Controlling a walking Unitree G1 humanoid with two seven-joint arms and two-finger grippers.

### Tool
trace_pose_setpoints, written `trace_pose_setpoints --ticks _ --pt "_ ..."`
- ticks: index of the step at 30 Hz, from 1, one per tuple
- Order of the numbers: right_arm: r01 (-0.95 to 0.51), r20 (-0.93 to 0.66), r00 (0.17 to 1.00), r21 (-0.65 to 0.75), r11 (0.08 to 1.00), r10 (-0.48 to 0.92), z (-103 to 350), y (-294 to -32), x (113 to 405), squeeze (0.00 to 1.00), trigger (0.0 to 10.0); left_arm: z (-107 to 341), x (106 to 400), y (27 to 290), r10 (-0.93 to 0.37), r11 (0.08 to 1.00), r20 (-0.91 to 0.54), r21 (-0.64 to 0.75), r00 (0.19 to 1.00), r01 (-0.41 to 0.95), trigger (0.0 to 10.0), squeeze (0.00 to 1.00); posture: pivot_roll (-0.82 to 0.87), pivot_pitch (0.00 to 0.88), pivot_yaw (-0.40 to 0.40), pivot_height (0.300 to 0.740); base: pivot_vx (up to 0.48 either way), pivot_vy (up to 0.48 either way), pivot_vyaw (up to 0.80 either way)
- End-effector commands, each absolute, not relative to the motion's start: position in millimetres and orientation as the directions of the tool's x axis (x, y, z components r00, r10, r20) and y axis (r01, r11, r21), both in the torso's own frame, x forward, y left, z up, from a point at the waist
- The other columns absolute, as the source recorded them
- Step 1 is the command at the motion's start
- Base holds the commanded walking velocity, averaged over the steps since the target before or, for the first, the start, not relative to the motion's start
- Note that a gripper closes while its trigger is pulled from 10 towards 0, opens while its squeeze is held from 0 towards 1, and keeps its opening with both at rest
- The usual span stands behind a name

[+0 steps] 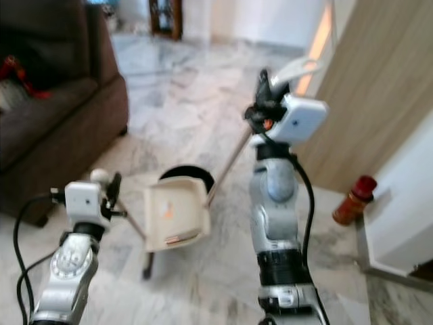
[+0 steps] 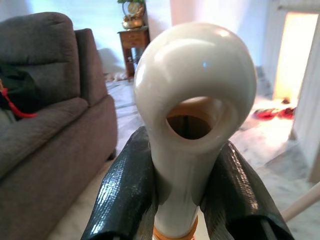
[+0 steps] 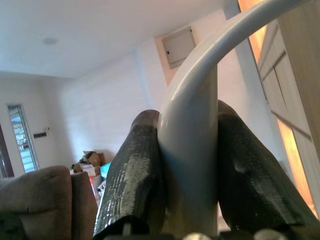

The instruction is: Sweep floor

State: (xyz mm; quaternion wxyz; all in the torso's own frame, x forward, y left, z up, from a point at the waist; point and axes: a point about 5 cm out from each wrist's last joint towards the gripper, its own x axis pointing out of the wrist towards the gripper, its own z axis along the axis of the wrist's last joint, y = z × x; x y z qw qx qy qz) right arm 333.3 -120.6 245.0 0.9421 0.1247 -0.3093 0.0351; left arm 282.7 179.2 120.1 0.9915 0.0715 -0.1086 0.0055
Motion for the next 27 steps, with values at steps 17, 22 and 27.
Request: trace_pose_setpoints --ticks 17,22,27 --pt "-0.161 0.647 0.762 0.242 0.957 -0.035 262.5 -123.5 329.5 0.00 10.0 130.8 279.6 173.7 -0.033 0.990 0.260 0.140 0.965 -0.004 10.0 0.00 0.15 0.045 0.007 0.740 0.180 0.000 0.00" --pt "-0.159 0.640 0.768 0.243 0.957 -0.034 260.9 -123.6 329.9 0.00 10.0 130.5 279.2 173.3 -0.037 0.991 0.255 0.137 0.966 0.001 10.0 0.00 0.15 0.045 0.007 0.740 0.000 0.000 0.00" --pt "-0.160 0.634 0.772 0.247 0.956 -0.035 260.1 -124.1 330.5 0.00 10.0 130.1 279.1 172.1 -0.038 0.991 0.252 0.132 0.967 0.005 10.0 0.00 0.15 0.046 0.006 0.740 0.000 0.151 0.00"
